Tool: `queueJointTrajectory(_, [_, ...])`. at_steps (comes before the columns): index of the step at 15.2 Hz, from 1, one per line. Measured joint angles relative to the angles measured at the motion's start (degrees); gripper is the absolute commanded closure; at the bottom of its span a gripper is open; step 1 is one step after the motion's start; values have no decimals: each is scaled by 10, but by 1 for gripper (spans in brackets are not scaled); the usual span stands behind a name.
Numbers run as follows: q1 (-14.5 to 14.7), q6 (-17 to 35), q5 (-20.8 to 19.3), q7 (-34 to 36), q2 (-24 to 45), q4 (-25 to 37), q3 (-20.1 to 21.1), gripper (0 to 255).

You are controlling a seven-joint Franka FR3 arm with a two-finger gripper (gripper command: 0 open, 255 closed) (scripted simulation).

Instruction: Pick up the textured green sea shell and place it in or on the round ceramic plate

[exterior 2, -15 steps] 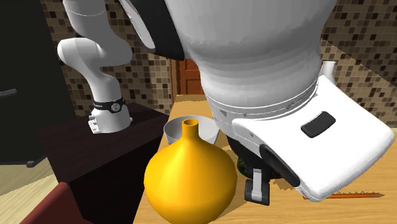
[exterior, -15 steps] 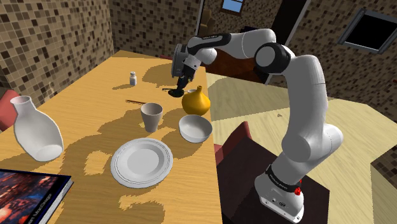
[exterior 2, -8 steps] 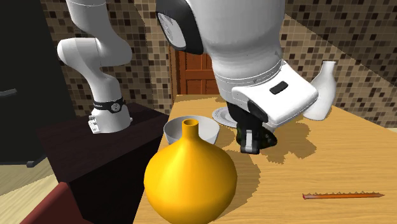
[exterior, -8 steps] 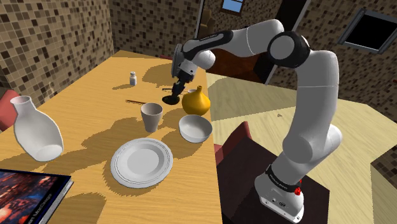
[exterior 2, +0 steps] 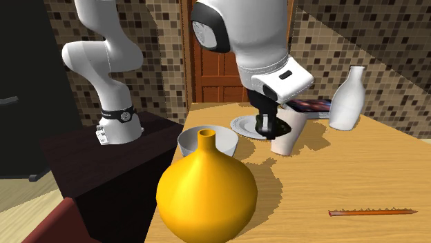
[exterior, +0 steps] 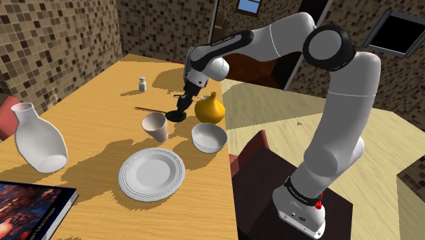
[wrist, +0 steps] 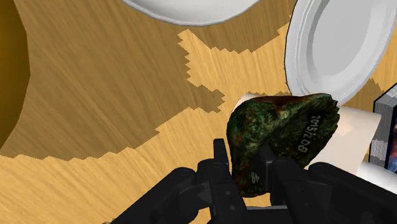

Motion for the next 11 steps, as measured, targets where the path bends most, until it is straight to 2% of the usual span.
queueJointTrajectory(5, [29, 51, 32, 24, -47, -75, 30, 255])
queueJointTrajectory(11, [71, 108, 67, 63, -82, -135, 68, 255])
